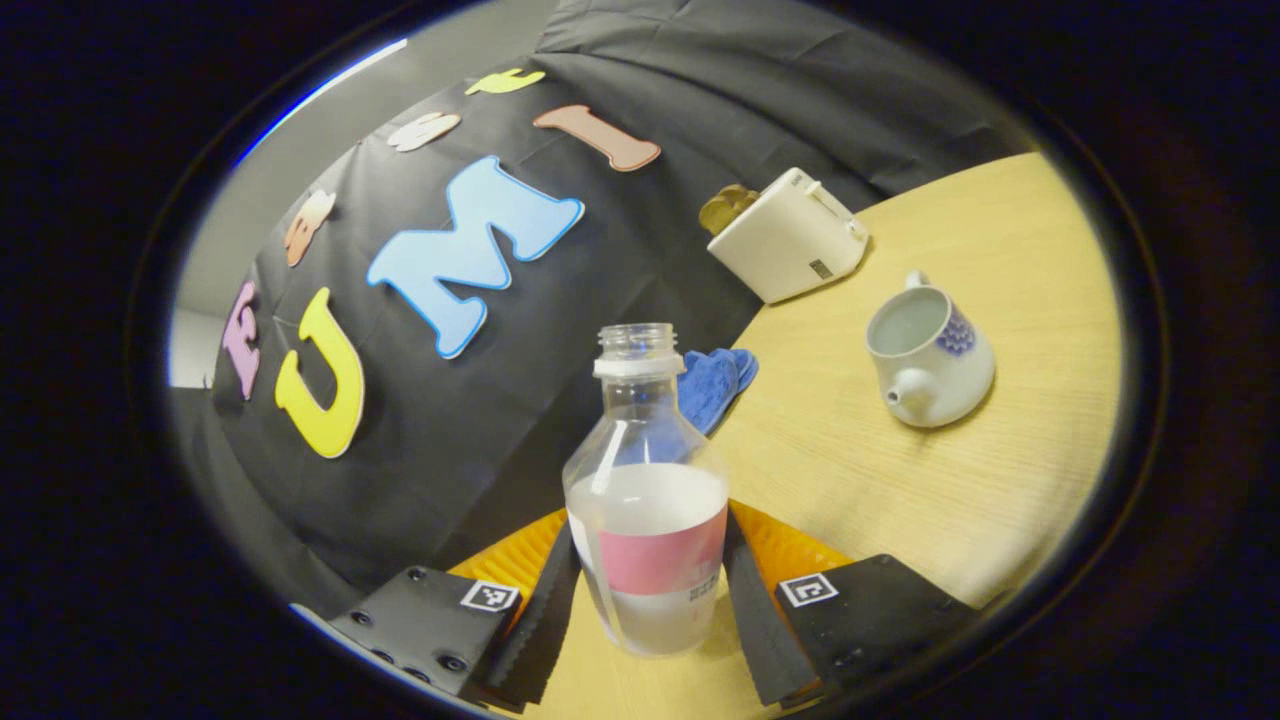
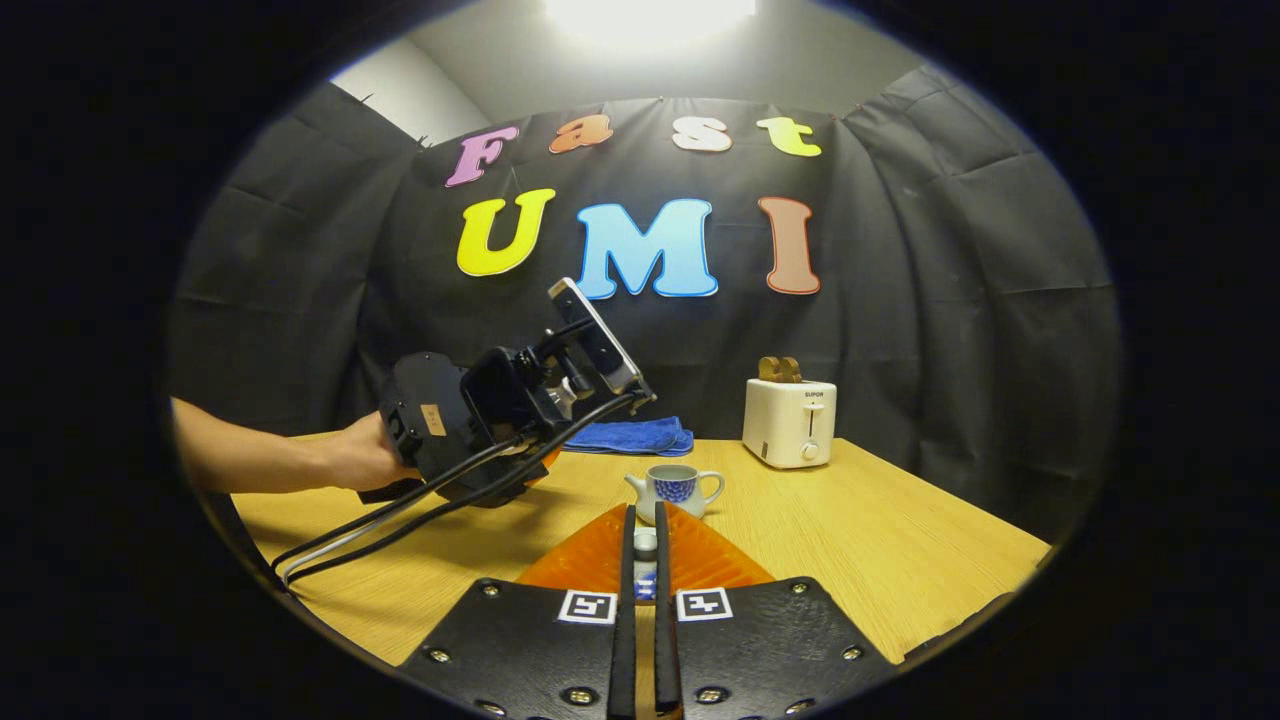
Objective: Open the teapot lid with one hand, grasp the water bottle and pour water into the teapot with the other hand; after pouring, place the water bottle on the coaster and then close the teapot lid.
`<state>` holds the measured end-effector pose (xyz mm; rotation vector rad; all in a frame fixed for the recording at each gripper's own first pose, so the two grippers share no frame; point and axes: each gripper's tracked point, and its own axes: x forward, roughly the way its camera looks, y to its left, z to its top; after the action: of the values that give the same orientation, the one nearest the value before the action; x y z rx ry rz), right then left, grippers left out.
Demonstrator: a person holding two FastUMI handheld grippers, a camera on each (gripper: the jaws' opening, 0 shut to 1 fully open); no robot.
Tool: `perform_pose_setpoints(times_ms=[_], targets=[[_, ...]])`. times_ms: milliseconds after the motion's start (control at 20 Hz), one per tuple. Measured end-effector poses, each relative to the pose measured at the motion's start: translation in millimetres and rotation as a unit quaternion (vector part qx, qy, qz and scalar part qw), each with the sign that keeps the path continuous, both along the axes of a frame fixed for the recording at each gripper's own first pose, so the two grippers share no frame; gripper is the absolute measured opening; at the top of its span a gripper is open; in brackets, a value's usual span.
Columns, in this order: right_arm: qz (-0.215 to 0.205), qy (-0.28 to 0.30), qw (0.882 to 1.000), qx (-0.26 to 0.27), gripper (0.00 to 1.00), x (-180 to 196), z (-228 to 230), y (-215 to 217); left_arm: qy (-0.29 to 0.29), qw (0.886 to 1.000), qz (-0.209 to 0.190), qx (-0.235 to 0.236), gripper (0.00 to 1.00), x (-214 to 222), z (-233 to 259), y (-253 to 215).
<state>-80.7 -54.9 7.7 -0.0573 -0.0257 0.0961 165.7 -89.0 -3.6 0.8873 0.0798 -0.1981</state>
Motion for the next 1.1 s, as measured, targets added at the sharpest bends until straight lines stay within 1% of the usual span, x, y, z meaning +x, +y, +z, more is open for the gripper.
perform_pose_setpoints(times_ms=[100, 250, 400, 600, 800, 1100], targets=[[0.000, 0.001, 1.000, -0.003, 0.07, -1, -1, 1, -0.008, 1.000, -0.001, 0.030, 0.86, 0, 2, -4], [0.002, 0.004, 1.000, -0.004, 0.07, -1, -4, 1, -0.001, 0.998, -0.009, 0.058, 0.86, 2, -6, -12], [-0.003, 0.006, 1.000, -0.007, 0.07, -2, -7, -4, -0.010, 0.995, -0.017, 0.101, 0.86, 6, -5, -18], [-0.011, 0.009, 1.000, -0.006, 0.07, -1, -10, -10, -0.013, 0.984, -0.028, 0.173, 0.86, 7, -8, -29], [-0.011, 0.008, 1.000, -0.007, 0.07, -2, -11, -10, -0.011, 0.977, -0.045, 0.208, 0.86, 6, -11, -43], [-0.011, 0.007, 1.000, -0.007, 0.07, -2, -11, -11, -0.011, 0.961, -0.059, 0.270, 0.86, 10, -14, -55]])
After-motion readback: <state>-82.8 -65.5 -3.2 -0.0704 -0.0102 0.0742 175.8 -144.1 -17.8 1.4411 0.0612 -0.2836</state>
